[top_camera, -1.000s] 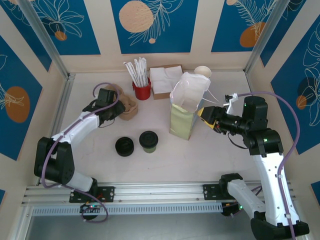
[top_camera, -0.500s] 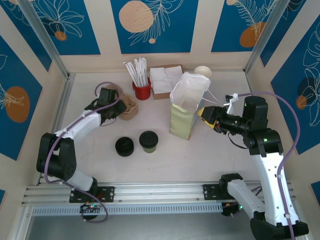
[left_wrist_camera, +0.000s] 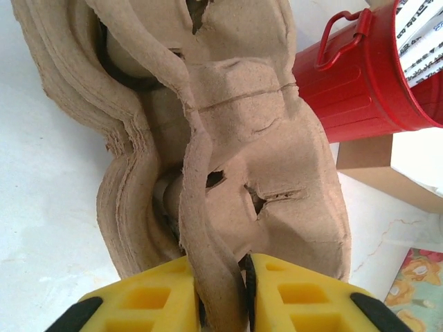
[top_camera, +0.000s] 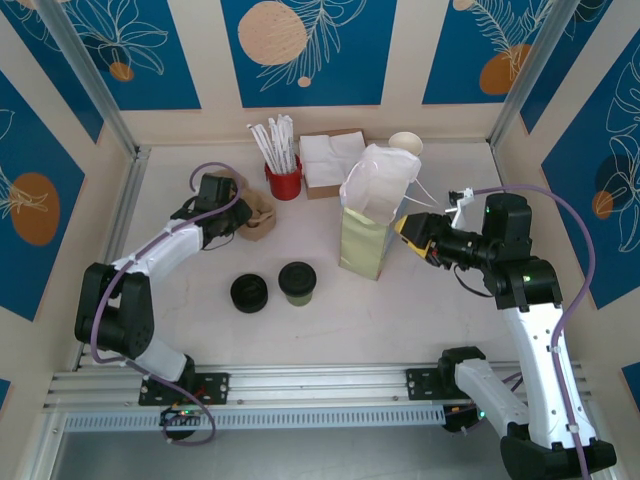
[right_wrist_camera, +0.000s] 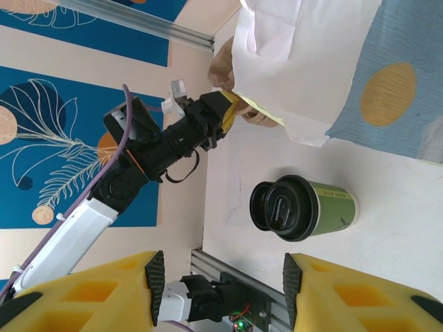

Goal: Pack the takeout coffee

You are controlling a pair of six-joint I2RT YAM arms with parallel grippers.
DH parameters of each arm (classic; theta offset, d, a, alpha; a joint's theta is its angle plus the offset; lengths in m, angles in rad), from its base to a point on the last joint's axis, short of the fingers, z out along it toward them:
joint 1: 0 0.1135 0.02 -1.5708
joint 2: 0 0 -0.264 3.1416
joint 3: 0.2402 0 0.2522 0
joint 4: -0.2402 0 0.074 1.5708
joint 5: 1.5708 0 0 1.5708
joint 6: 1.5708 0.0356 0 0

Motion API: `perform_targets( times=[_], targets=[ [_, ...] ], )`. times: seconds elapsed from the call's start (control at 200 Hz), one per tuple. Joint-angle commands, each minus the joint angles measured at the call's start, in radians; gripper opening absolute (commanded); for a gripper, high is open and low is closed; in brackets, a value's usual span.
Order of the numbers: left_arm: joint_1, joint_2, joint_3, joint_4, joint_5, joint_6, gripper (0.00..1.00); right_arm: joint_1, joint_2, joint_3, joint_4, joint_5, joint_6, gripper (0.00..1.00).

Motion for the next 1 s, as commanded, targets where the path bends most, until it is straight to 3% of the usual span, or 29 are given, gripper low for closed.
perform_targets(
  times=[0.0, 0.555, 0.995],
  targets=[
    [0.017, -0.005, 0.034, 0.025, 0.025, -0.018, 0.21, -0.007, -0.009, -0.011, 0.027, -0.02, 0.021, 0.51],
    [0.022, -0.073, 0.1, 0.024, 0.048, -0.014, 0.06, -0.005, -0.01, -0.012, 0.102, -0.003, 0.07, 0.47],
    [0.011, -0.241, 0.257, -0.155, 0.162, 0.114, 0.03, 0.016, -0.012, 0.031, 0.18, -0.029, 0.062, 0.47]
  ],
)
